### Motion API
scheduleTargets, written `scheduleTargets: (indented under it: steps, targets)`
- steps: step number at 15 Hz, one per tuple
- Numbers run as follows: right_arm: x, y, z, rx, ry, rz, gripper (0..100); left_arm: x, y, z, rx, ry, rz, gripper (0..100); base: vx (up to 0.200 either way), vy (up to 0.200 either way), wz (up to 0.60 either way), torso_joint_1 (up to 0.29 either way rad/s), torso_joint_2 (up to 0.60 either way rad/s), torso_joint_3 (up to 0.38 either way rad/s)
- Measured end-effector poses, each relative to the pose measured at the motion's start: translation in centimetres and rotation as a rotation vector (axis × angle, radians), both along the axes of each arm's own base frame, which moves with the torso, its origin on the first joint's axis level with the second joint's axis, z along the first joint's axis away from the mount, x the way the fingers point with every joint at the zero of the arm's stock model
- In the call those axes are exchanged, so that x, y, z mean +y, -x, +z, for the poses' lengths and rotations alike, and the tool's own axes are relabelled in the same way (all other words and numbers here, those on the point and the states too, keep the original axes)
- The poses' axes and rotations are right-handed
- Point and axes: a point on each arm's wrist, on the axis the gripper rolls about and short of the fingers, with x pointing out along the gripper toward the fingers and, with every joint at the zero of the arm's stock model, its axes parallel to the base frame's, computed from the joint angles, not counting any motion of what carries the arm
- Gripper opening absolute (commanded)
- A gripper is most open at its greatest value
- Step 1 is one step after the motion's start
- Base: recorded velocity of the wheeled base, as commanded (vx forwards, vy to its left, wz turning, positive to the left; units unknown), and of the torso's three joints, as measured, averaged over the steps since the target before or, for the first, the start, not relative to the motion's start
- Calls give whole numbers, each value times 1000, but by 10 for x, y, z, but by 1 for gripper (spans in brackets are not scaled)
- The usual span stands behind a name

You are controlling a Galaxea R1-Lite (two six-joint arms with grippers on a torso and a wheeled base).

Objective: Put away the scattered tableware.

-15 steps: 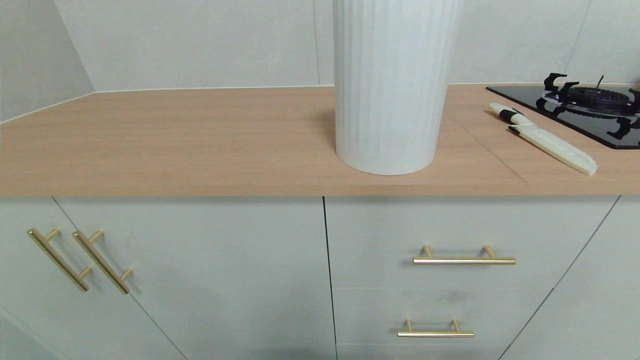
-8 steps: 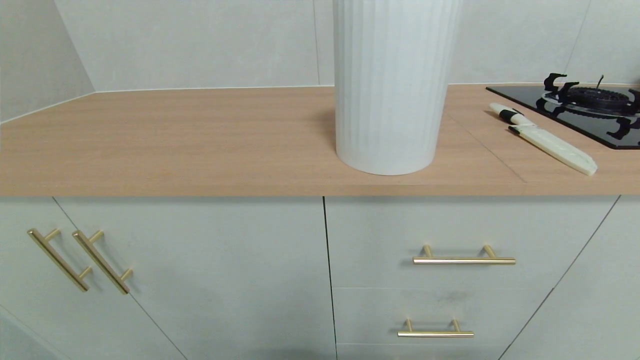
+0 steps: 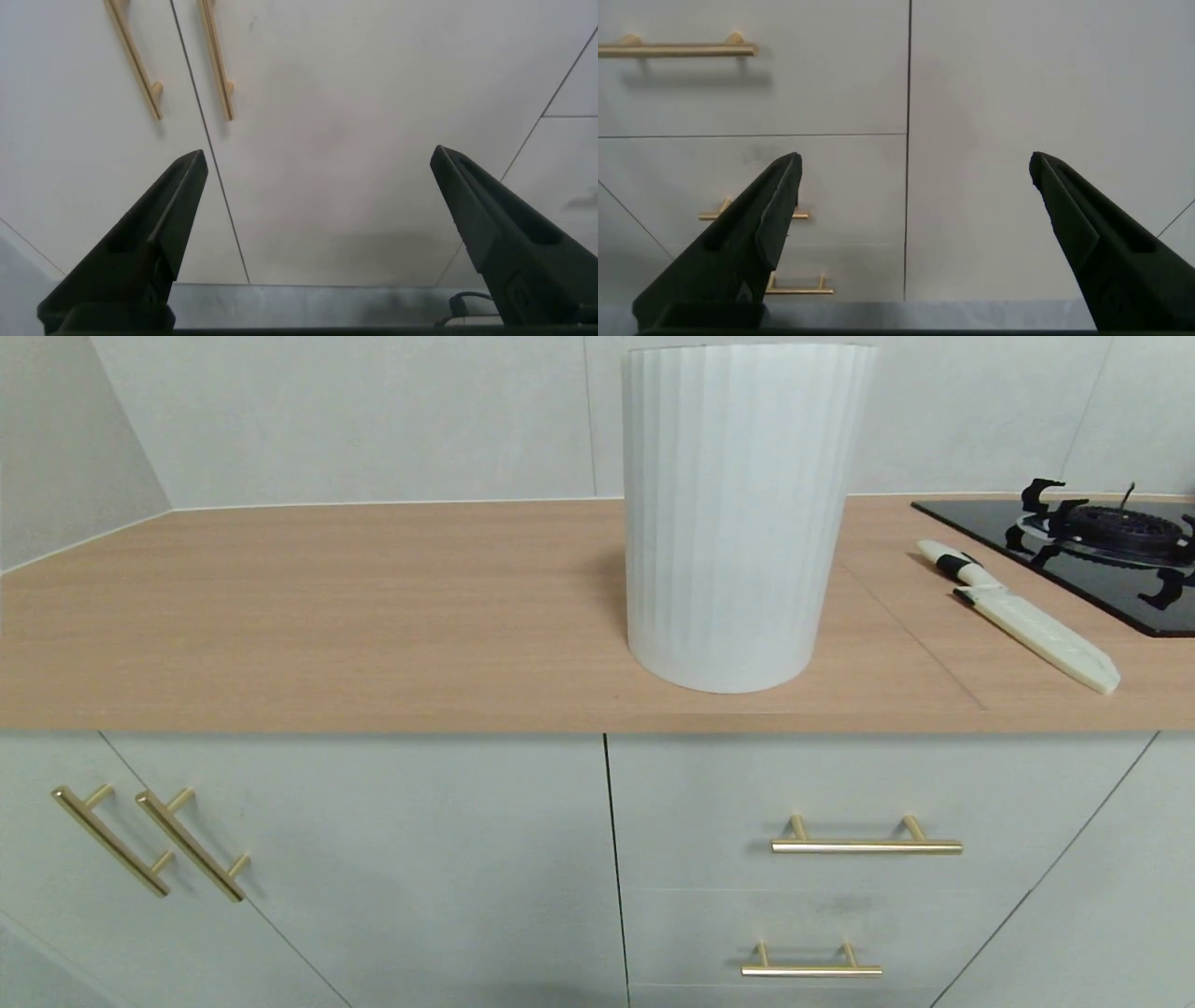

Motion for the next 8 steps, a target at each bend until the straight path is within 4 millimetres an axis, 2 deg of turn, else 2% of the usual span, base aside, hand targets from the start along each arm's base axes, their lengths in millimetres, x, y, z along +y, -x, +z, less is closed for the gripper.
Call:
scheduleTargets:
  steps: [3, 8]
  targets:
    - [0, 0, 0, 0, 0, 0, 100, 0, 0, 0, 0, 0, 0, 100, 0, 0, 0, 64, -526, -264]
    - [0, 0, 0, 0, 0, 0, 100, 0, 0, 0, 0, 0, -1, 100, 0, 0, 0, 264, -479, -272]
